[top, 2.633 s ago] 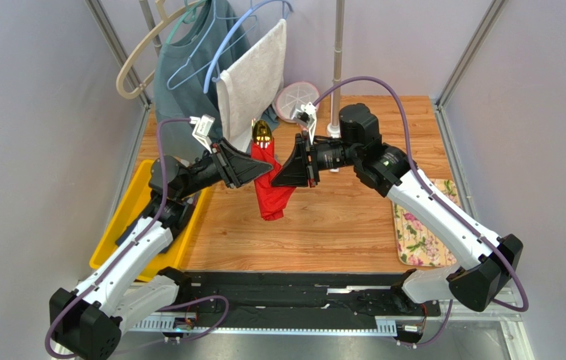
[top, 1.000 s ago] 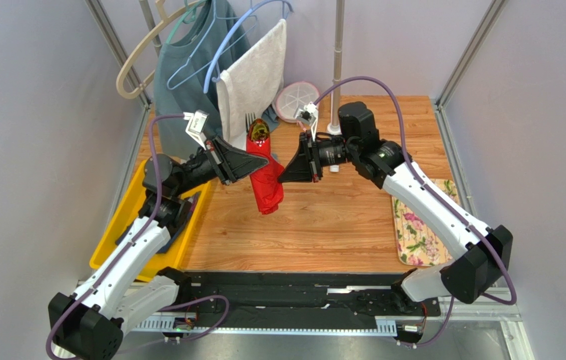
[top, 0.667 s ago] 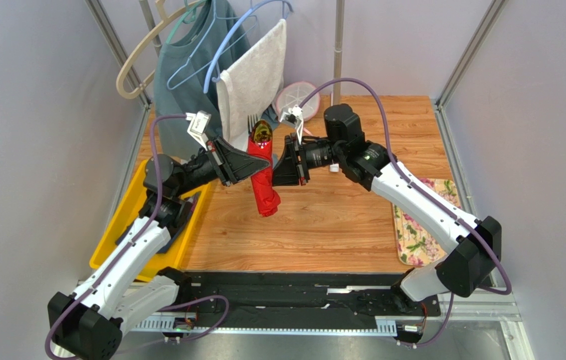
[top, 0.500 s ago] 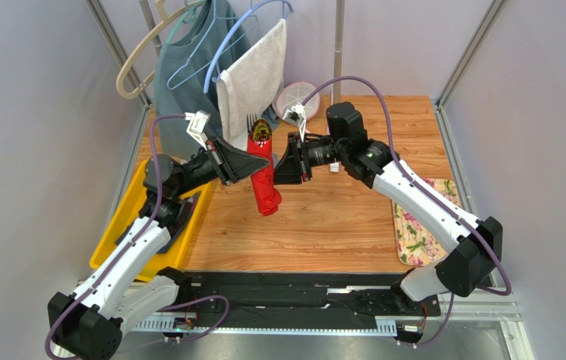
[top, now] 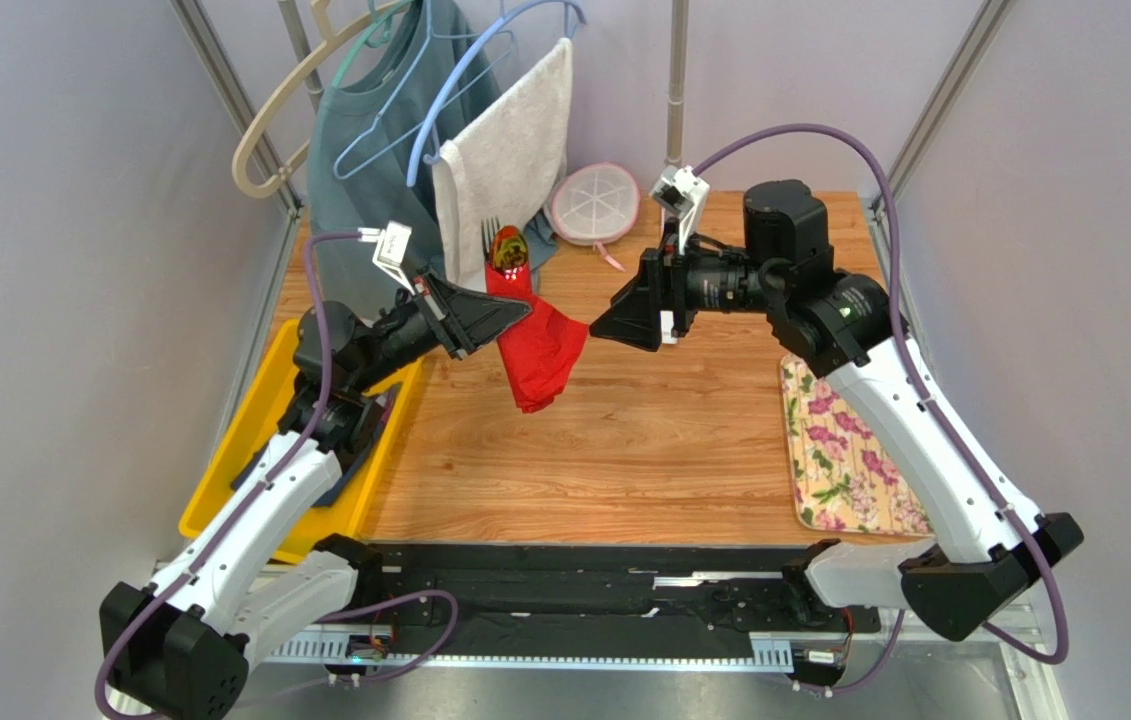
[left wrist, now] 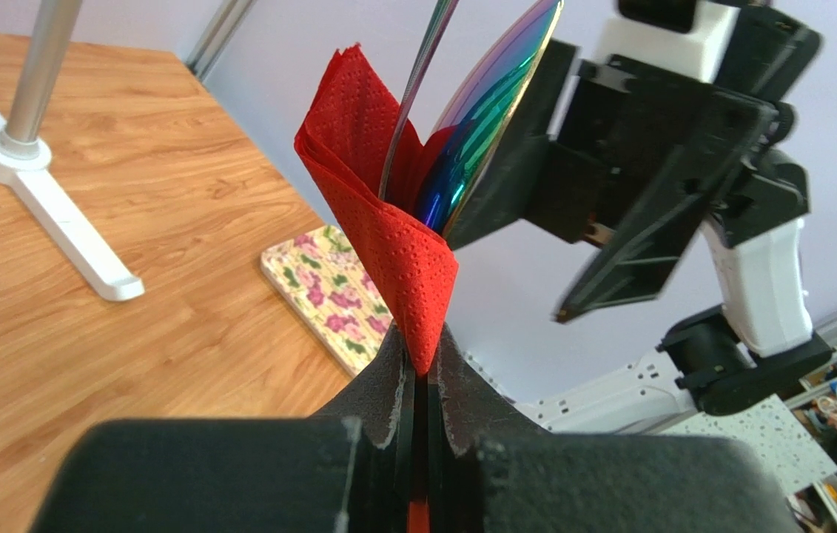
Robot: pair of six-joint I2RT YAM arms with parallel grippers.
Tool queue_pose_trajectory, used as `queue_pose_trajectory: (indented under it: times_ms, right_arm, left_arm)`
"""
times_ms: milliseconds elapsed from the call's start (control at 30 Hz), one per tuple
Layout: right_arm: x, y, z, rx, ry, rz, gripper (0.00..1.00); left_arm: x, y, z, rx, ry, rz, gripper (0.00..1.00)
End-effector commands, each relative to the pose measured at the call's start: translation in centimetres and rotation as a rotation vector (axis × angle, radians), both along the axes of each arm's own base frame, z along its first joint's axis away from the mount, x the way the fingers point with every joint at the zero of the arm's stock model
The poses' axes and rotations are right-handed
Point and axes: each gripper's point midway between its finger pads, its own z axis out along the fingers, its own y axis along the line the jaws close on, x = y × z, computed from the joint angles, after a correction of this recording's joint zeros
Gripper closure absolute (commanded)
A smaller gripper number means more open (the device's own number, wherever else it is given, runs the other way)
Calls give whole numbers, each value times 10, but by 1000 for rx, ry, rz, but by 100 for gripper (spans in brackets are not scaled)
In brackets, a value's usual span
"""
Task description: Place the utensils on the paper napkin and roll it up
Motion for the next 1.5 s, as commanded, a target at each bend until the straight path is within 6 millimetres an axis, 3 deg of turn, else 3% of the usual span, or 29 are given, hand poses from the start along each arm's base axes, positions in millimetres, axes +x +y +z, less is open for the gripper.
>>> queue_pose_trajectory:
  times_ms: [0, 167, 367, 567, 967, 1200, 1300, 1467]
  right_arm:
    - [-16, 12, 15, 28, -5, 32, 33]
    - [-21, 39, 7, 27, 14, 74, 34]
    - [-10, 57, -8, 29, 64, 81, 34]
    - [-19, 71, -8, 79, 90, 153, 36]
    - [-26, 89, -22, 115, 168, 223, 36]
    - [-30, 89, -31, 109, 190, 232, 37]
    - [-34, 90, -31, 126, 207, 248, 39]
    - [-40, 92, -27, 180, 235, 285, 56]
  left_arm:
    - [7, 5, 5, 10, -46, 47, 100]
    - [4, 4, 10, -3, -42, 35, 100]
    - [-1, 3, 19, -19, -45, 14, 100]
    - [-4, 3, 27, -40, -48, 4, 100]
    - [-11, 4, 37, -72, -47, -16, 100]
    - [-13, 4, 42, -86, -51, -24, 100]
    - [-14, 4, 44, -92, -52, -27, 100]
    - [-16, 4, 47, -100, -59, -33, 100]
